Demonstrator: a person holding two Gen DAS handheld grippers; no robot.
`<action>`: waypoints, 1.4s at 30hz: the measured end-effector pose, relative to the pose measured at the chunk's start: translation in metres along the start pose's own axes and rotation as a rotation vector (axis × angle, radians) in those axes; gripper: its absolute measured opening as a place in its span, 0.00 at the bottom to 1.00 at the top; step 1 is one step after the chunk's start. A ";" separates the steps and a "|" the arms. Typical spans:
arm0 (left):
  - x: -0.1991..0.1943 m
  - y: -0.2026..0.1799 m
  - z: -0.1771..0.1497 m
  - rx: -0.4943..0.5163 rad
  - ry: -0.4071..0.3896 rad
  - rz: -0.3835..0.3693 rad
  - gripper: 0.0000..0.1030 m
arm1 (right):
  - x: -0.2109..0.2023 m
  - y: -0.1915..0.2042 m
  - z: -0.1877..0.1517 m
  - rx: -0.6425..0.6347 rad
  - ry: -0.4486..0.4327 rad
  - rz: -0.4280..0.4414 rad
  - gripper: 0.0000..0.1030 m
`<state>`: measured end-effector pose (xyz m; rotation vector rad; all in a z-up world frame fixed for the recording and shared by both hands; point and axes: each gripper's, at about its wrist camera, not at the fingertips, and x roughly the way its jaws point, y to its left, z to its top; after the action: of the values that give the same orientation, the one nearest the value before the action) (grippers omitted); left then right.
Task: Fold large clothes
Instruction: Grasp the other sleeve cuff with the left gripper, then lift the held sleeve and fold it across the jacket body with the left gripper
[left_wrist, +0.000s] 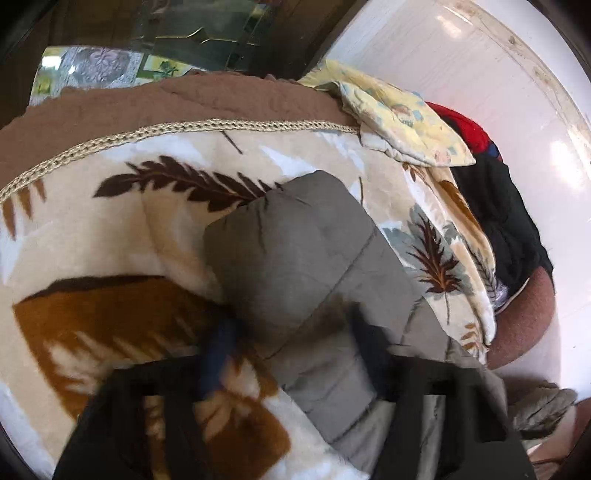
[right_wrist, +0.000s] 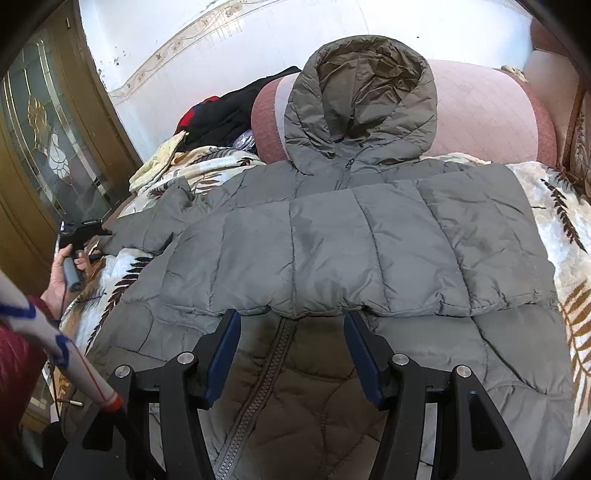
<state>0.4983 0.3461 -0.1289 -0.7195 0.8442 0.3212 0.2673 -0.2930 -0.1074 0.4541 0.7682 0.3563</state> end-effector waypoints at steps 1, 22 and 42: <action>0.002 -0.001 -0.001 0.004 -0.012 0.030 0.31 | 0.000 0.000 0.000 0.001 0.001 -0.008 0.61; -0.197 -0.171 -0.059 0.395 -0.194 -0.200 0.10 | -0.023 -0.073 0.014 0.183 -0.077 -0.255 0.61; -0.235 -0.368 -0.419 0.901 0.116 -0.502 0.10 | -0.090 -0.161 0.016 0.424 -0.213 -0.339 0.61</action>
<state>0.3056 -0.2058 0.0290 -0.0802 0.7830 -0.5402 0.2416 -0.4751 -0.1278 0.7333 0.6968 -0.1763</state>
